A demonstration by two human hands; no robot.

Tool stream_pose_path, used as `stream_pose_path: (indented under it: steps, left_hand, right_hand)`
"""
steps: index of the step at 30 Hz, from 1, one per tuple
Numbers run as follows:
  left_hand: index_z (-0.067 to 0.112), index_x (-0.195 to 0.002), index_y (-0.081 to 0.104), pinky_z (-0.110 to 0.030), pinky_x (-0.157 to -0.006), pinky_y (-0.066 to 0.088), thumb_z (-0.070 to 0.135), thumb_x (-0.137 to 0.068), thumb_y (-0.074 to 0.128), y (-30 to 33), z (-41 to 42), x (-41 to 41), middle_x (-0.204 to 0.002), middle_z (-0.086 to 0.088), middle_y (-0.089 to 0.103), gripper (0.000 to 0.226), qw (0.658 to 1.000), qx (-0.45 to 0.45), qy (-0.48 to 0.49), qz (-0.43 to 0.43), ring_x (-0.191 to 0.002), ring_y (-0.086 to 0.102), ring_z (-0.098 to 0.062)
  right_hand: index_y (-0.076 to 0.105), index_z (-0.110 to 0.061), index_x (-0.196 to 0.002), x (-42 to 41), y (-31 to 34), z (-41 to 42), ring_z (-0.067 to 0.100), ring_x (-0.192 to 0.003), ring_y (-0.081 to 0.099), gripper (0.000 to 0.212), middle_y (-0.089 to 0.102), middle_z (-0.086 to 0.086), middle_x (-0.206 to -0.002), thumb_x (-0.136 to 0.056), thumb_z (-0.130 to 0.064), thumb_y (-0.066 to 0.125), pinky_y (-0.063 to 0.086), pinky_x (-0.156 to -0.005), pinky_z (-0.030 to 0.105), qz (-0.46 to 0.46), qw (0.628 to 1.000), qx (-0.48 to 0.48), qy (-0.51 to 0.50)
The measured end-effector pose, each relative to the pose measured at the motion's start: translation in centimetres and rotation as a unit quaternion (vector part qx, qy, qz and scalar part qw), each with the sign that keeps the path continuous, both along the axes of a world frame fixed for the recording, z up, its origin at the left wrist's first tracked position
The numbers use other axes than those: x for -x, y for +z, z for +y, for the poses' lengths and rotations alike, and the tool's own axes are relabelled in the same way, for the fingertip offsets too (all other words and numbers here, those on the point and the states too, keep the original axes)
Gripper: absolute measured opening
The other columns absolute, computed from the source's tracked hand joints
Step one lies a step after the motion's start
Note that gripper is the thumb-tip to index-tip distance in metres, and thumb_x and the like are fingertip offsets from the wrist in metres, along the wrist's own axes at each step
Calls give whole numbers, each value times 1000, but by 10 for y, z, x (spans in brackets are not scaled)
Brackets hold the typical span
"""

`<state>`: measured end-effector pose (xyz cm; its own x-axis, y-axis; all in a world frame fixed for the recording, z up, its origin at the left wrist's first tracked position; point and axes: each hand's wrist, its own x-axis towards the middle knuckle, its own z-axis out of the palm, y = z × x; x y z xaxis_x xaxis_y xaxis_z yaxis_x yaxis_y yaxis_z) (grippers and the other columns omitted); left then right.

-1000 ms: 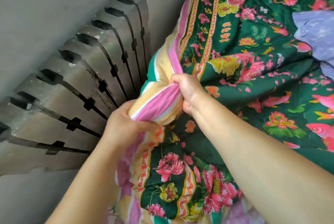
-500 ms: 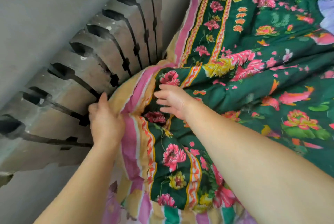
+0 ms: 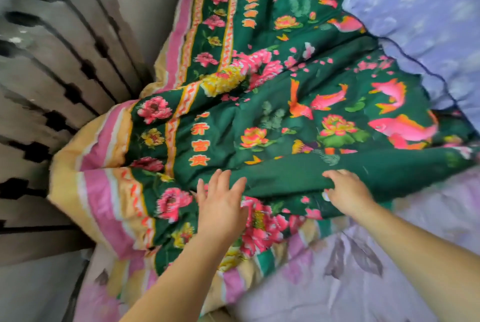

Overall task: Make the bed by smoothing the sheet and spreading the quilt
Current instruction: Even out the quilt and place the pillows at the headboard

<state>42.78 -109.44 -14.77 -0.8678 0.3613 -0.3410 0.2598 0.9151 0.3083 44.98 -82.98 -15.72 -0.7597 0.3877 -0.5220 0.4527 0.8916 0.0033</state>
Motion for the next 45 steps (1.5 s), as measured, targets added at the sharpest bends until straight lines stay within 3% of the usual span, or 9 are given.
stream_pose_path:
  steps: [7,11,14,16,18,23,30,36,45]
  left_hand:
    - [32,-143,32,-49,-115,18,37,-86,58,-18,91,10,-145,-1,32,63,992,4,-108,-62,-140,24,-22]
    - [26,-139,37,-44,-102,35,40,-81,65,-43,135,11,-136,-5,39,66,985,31,-139,-101,-128,38,-28]
    - [17,-131,43,-43,-96,41,49,-77,69,-64,161,1,-126,-10,41,69,980,60,-140,-131,-121,43,-31]
    - [13,-128,42,-44,-98,43,53,-72,72,-81,172,-12,-124,-11,42,76,972,82,-132,-176,-121,44,-31]
    - [11,-130,38,-45,-99,42,53,-70,74,-97,179,-28,-126,-10,42,81,964,121,-118,-205,-123,43,-30]
    - [10,-124,44,-38,-96,40,13,-90,48,-113,176,-50,-126,-9,54,34,969,187,-135,-84,-119,50,-29]
    - [12,-112,55,-37,-91,49,20,-83,54,-69,163,-83,-116,-10,61,30,985,71,-59,-149,-112,56,-31]
    - [19,-113,52,-37,-87,45,7,-81,47,-9,143,-94,-115,-2,55,34,996,56,-32,-56,-115,48,-24]
    - [23,-111,51,-33,-79,39,28,-86,52,113,81,-95,-109,1,52,25,989,95,-60,100,-114,46,-22]
  right_hand:
    - [3,-26,-152,-10,-2,61,20,-148,4,88,5,1,-160,-86,-11,60,11,-117,45,-29,992,-105,64]
    - [2,-28,-152,7,-19,86,20,-148,-6,92,-6,0,-161,-85,-9,62,2,-117,54,-70,984,-130,97]
    - [27,-30,-144,15,-39,98,22,-147,11,67,23,5,-156,-88,-22,63,2,-115,56,-76,987,-105,92]
    - [43,-29,-130,9,-49,101,27,-130,43,41,54,7,-133,-92,-24,57,18,-113,46,-72,988,-87,102]
    - [49,-24,-121,-7,-55,104,32,-111,57,31,64,10,-116,-92,-32,56,37,-95,35,-56,988,-71,127]
    - [48,-17,-120,-43,-55,115,35,-109,58,42,63,14,-116,-89,-44,57,46,-84,34,-26,993,-17,115]
    - [49,-14,-112,-75,-39,120,35,-106,60,48,65,13,-111,-89,-55,54,46,-82,34,-17,993,-19,119]
    - [51,-14,-110,-77,16,113,32,-105,59,62,65,9,-107,-83,-70,45,41,-72,34,15,992,-27,123]
    - [57,-13,-112,-88,120,58,29,-113,55,70,62,9,-117,-85,-74,36,43,-83,36,68,990,-37,121]
